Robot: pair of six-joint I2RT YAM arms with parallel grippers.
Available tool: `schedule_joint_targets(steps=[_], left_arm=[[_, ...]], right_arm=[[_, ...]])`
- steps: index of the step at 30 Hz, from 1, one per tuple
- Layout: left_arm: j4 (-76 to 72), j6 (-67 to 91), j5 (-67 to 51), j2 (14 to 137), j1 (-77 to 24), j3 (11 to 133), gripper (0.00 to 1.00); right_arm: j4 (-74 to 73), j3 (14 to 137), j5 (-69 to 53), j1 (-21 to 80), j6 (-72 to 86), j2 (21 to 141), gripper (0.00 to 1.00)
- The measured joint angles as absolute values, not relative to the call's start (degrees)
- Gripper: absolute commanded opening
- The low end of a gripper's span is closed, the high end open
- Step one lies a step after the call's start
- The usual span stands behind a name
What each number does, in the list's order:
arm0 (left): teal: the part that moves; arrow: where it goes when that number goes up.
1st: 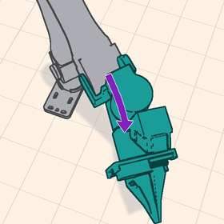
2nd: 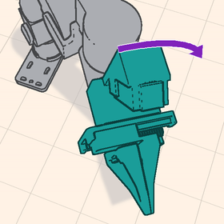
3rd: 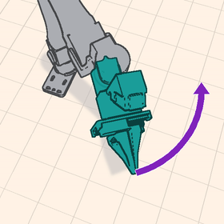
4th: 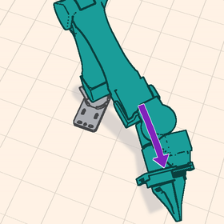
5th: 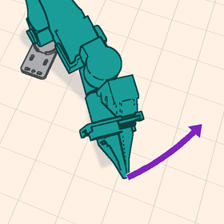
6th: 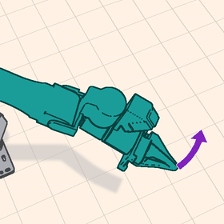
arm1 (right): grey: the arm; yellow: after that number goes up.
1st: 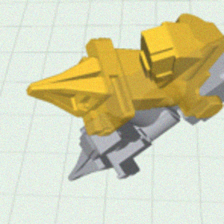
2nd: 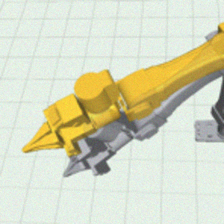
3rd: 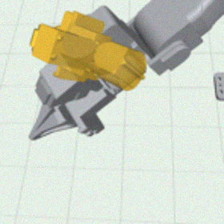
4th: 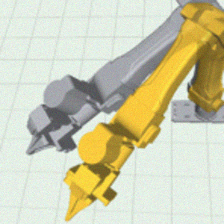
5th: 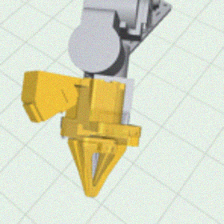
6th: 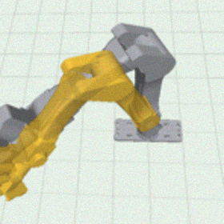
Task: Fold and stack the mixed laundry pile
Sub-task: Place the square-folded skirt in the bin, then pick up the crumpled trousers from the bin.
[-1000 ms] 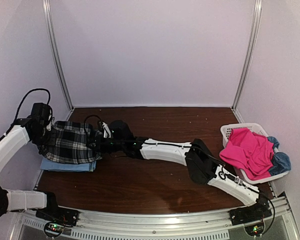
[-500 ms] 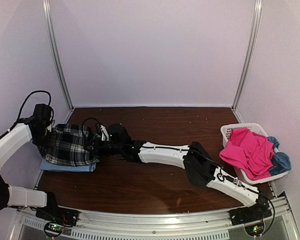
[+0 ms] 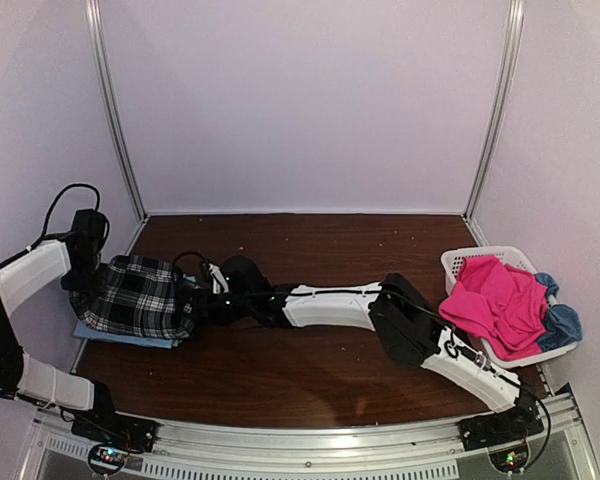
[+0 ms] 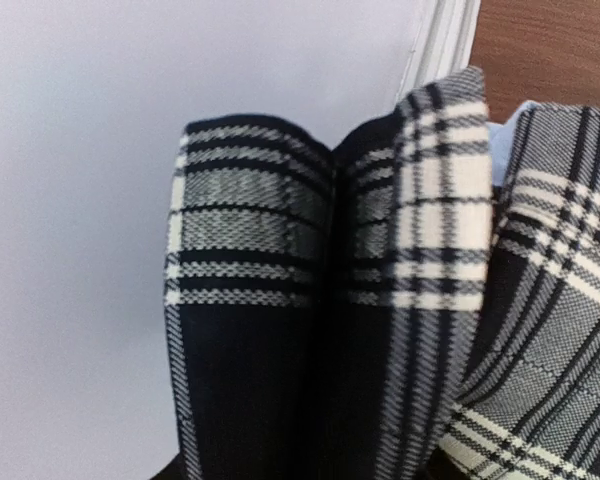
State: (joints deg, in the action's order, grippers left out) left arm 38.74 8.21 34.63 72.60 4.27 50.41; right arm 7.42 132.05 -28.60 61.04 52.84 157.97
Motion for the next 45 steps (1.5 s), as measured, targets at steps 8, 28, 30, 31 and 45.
schedule_joint_targets(steps=[8,28,30,31,45], left_arm=[[39.6,9.1,41.4,71.9,4.5,54.6,0.85],[41.8,16.6,16.2,71.9,4.8,55.6,0.9],[40.7,18.1,16.0,74.9,5.8,53.9,0.9],[39.9,18.9,16.0,76.1,6.6,53.0,0.91],[37.9,20.3,15.6,73.3,7.9,58.9,0.98]], right_arm=[[7.2,118.6,-27.4,60.2,48.4,145.9,0.92],[10.6,88.1,-31.0,48.0,35.9,118.0,1.0],[10.0,85.2,-31.0,46.6,34.8,114.6,1.0],[9.7,83.4,-31.0,45.8,34.3,112.4,1.0],[-5.3,62.8,-26.8,30.9,24.5,82.1,1.0]])
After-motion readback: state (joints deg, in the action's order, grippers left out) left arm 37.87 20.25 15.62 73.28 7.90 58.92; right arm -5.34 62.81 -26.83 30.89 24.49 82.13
